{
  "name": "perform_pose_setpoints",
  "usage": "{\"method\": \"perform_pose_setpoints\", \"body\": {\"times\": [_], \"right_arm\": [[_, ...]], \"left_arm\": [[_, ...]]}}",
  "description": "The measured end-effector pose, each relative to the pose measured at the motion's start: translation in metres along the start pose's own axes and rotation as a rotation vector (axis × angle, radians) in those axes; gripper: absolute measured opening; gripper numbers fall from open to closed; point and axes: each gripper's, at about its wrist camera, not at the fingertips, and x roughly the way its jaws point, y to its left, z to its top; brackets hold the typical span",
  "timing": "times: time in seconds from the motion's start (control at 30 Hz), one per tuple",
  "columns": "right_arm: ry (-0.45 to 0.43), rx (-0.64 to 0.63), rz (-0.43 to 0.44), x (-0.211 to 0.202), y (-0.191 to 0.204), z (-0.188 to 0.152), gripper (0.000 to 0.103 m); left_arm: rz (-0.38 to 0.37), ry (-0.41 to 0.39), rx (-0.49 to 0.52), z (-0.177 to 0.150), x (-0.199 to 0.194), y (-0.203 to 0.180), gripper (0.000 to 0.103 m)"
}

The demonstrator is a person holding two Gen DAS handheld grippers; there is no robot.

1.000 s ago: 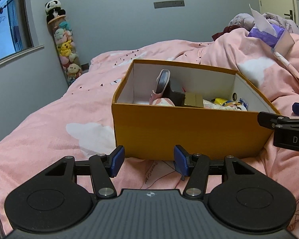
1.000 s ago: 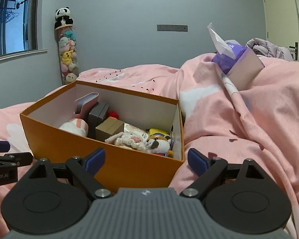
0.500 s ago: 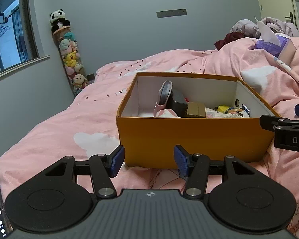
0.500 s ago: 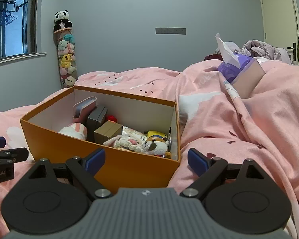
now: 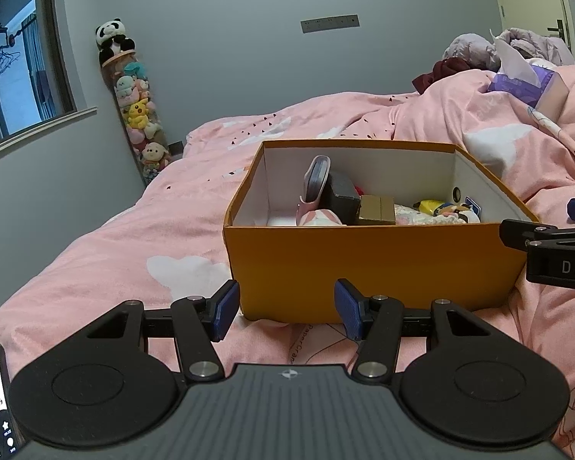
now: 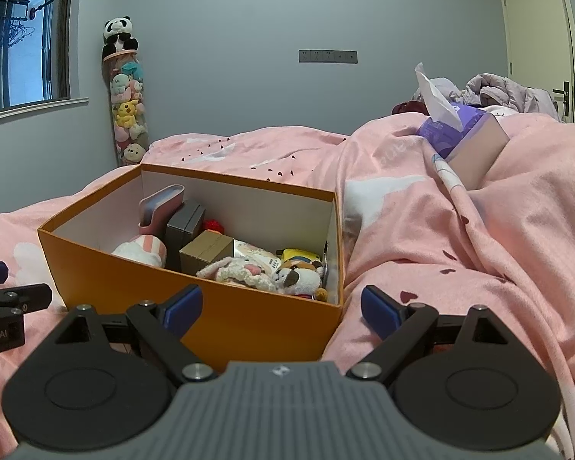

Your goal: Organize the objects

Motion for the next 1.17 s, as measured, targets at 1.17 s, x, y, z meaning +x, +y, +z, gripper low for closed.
{"method": "perform_pose_setpoints", "body": {"times": [1.17], "right_arm": [[0.007, -0.017, -0.007, -0.0018, 0.0027, -0.0014, 0.091]], "left_arm": [[0.002, 0.038, 0.003, -0.0051, 0.0049, -0.0022, 0.064]]}}
